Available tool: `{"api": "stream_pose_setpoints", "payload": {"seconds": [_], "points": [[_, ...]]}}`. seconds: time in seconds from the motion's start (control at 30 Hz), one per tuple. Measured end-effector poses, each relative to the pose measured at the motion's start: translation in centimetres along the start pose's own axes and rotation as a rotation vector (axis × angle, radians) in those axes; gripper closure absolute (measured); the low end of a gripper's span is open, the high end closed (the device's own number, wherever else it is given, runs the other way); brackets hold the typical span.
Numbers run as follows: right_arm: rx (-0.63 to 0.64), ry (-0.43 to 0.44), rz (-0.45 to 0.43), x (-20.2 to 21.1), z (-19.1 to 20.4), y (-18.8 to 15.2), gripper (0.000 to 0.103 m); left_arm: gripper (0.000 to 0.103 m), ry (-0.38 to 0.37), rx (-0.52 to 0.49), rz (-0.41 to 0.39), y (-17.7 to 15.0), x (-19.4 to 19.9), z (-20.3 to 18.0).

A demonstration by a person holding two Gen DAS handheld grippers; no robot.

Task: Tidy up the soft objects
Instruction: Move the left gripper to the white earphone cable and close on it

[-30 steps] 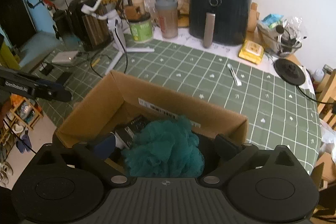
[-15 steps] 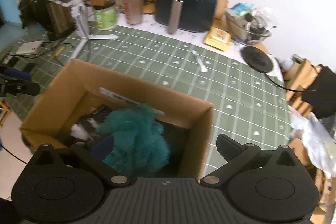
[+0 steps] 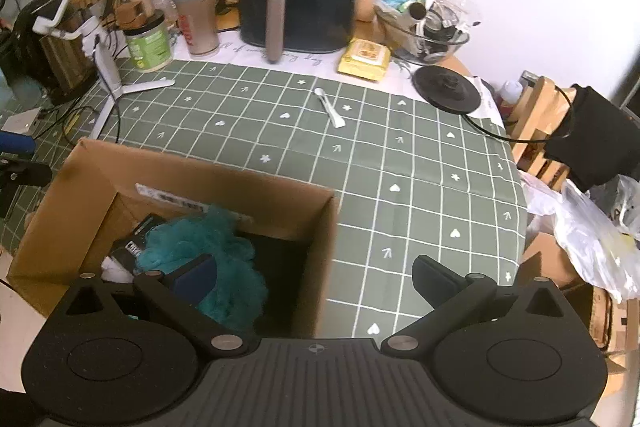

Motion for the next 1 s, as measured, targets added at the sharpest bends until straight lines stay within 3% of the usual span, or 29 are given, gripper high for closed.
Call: {"api": "stream_pose_setpoints", "payload": {"seconds": [0.3, 1.0], "points": [[-0.012, 0.015, -0.013, -0.6, -2.3, 1.1, 0.0, 0.031, -0.01, 0.028, 0.019, 0.9, -1.0, 0.1], [0.023, 0.143, -0.079, -2.5, -4.9, 4.7, 0.0, 0.03, -0.095, 0.158, 0.117, 4.6, -3.9, 2.5]]}}
Point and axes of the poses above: each gripper's, at about its wrist camera, not at the fingertips, and x roughly against the way its jaws point, z to its left, y to its top, the point moved 5 cm from there along -x, roughly the way its jaws point, and after that the axes turned 8 degrees about z, right-handed, at the moved point
